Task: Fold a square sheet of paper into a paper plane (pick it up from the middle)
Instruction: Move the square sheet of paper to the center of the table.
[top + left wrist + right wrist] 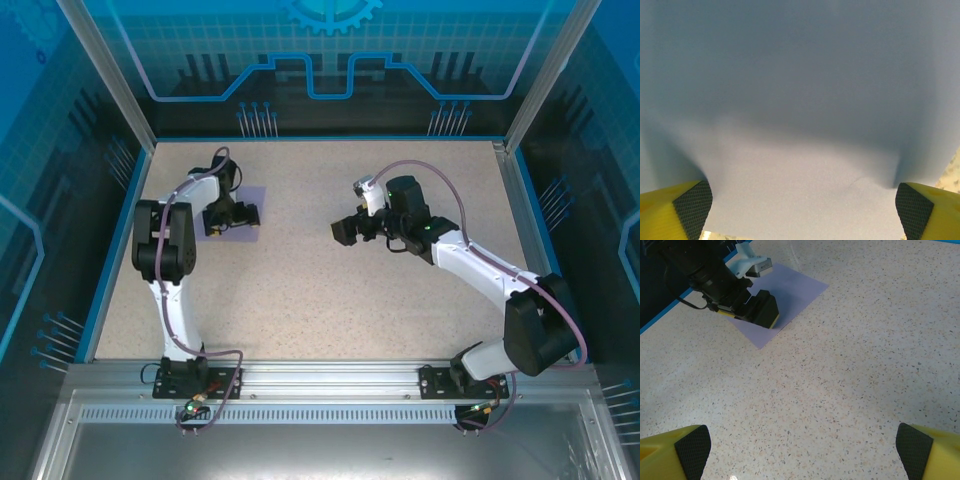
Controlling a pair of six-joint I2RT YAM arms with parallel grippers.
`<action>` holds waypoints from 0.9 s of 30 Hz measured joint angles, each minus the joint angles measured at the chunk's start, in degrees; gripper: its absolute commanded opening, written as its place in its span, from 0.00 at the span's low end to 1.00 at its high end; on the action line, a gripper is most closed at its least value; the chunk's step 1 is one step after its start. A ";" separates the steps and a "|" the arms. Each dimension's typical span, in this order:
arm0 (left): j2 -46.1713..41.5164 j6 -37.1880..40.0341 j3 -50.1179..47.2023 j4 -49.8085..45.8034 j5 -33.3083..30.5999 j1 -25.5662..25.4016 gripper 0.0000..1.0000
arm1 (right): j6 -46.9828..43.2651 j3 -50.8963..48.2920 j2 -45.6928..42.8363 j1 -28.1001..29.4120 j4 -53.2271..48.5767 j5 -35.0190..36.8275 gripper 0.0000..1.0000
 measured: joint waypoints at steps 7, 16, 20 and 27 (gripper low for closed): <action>-3.93 -2.36 -5.86 0.15 0.09 -4.07 0.99 | 0.63 -0.31 -1.68 -0.90 0.04 -0.22 0.99; -7.15 -6.16 -10.34 0.94 -0.11 -9.38 0.99 | 1.07 -1.92 -4.70 -1.40 0.04 -1.03 0.99; -7.56 -7.98 -11.34 1.68 -0.09 -11.58 0.99 | 1.20 -3.13 -5.92 -1.46 0.02 -1.07 0.99; -10.27 -12.22 -15.21 4.33 -0.31 -17.92 0.99 | 1.22 -5.31 -8.81 -1.84 -1.51 -1.57 0.99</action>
